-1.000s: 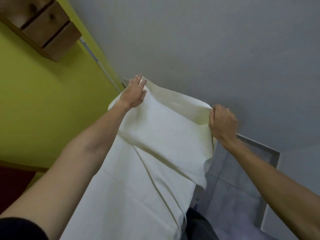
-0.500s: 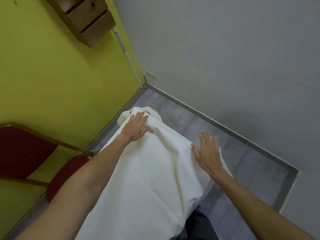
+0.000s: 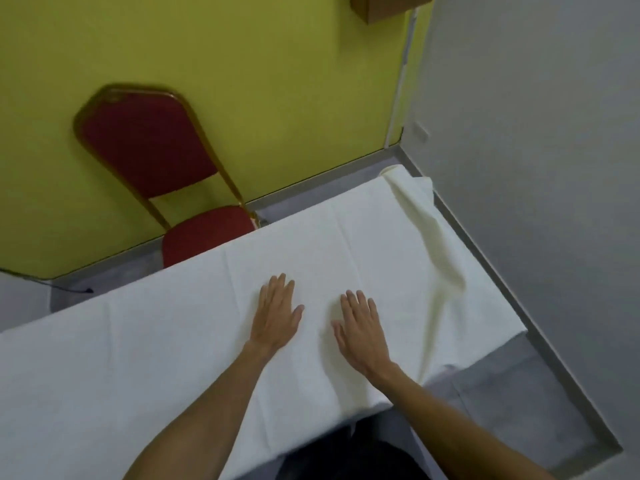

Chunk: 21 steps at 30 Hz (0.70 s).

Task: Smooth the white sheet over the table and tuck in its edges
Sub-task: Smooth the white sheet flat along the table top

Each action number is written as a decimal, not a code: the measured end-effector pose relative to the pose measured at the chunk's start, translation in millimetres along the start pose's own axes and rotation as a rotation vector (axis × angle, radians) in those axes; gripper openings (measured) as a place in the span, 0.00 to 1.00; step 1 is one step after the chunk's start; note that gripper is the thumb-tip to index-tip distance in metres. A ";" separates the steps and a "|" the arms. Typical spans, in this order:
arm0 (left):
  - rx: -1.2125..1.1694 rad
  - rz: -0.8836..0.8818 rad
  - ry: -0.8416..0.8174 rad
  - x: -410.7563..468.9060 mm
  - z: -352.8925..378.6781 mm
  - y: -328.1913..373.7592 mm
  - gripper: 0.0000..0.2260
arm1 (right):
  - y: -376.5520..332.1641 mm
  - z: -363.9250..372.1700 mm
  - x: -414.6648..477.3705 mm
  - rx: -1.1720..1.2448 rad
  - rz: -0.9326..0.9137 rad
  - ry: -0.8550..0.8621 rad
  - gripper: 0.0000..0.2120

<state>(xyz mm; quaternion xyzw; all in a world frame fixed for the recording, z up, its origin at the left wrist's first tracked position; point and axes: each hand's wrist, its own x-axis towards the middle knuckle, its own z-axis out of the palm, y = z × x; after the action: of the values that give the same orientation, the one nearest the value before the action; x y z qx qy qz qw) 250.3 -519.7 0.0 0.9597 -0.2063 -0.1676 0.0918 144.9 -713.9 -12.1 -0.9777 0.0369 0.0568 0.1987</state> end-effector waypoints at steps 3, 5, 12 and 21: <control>-0.042 -0.128 0.069 -67.7 24.2 -16.3 0.28 | -52.7 35.3 -13.1 -0.005 -0.113 -0.100 0.27; -0.075 -0.183 0.104 -104.3 41.1 -26.3 0.27 | -80.2 56.5 -25.3 -0.020 -0.179 -0.128 0.27; -0.070 -0.242 0.070 -146.4 76.7 -42.9 0.28 | -106.2 92.0 -41.5 -0.053 -0.229 -0.180 0.29; -0.031 -0.228 0.172 -144.8 87.5 -47.3 0.29 | 58.0 25.9 -30.2 -0.219 -0.099 -0.180 0.35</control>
<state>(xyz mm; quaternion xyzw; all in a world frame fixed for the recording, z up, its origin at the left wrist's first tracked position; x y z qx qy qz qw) 111.7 -424.8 -51.7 0.9862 -0.0845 -0.0974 0.1043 107.0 -755.5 -54.3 -0.9851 -0.0358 0.1380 0.0959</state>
